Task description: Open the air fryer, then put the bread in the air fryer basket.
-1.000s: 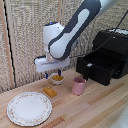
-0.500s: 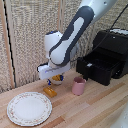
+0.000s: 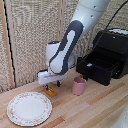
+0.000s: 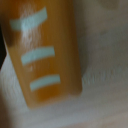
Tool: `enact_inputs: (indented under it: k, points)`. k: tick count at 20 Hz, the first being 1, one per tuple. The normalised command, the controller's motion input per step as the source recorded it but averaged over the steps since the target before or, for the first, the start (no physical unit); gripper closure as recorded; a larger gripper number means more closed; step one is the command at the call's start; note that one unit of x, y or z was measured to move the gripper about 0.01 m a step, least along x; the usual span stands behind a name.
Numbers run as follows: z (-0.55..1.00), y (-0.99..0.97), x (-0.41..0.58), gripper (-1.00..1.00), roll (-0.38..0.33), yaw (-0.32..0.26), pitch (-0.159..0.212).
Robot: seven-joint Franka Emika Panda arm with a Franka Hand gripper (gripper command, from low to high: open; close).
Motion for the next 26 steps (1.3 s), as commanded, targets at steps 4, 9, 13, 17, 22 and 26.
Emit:
enact_inputs:
  k: [4,9,13,17,22,26]
  points:
    - [-0.33,0.11,0.145,-1.0,0.05,0.007,0.0]
    - [-0.14,0.05,0.079,1.0,0.034,0.009,0.005]
    - [-0.02,0.0,-0.008,1.0,0.023,0.012,0.004]
    - [0.0,0.0,0.0,1.0,0.0,0.0,0.041]
    - [0.27,0.14,-0.025,1.0,-0.006,-0.033,-0.019]
    - [0.98,0.24,0.259,1.0,0.0,-0.126,-0.016]
